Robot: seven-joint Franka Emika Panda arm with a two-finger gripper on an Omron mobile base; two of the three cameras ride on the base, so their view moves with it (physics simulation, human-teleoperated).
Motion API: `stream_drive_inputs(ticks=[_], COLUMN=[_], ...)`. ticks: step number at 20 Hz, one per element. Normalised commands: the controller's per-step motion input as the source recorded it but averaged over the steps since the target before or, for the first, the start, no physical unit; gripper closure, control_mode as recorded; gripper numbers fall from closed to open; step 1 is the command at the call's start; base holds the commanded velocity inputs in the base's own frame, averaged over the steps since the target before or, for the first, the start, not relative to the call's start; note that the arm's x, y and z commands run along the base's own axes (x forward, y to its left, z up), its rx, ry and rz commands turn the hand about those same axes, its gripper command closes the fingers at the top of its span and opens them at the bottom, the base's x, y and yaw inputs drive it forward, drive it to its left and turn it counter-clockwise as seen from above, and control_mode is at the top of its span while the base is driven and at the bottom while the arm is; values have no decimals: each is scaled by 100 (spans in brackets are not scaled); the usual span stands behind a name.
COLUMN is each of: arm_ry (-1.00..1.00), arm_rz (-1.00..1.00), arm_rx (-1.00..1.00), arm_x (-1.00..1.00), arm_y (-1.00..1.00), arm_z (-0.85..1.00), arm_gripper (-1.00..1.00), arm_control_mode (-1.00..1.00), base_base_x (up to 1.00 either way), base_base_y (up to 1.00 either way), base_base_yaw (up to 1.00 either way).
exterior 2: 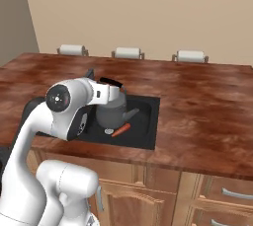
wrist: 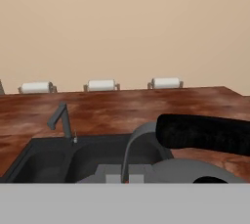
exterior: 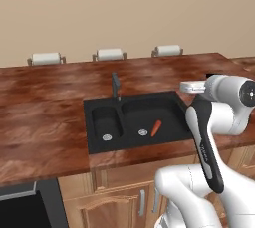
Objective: Open the cabinet, pick the kettle from the cabinet, and place it in the sink.
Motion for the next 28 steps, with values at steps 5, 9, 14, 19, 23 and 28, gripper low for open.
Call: stream_drive_inputs(ticks=[5,9,14,19,23,28], arm_ry=[0,0,0,0,0,0], arm_rz=[0,0,0,0,0,0], arm_rx=[0,0,0,0,0,0], arm_x=[0,0,0,0,0,0], arm_y=[0,0,0,0,0,0], arm_z=[0,0,0,0,0,0], arm_gripper=[100,100,100,100,100,100], arm_control_mode=[100,100,100,100,100,-100], base_base_x=[33,26,0,0,0,0], base_base_y=[-29,-25,-3,0,0,0], base_base_yaw=[13,12,2,0,0,0])
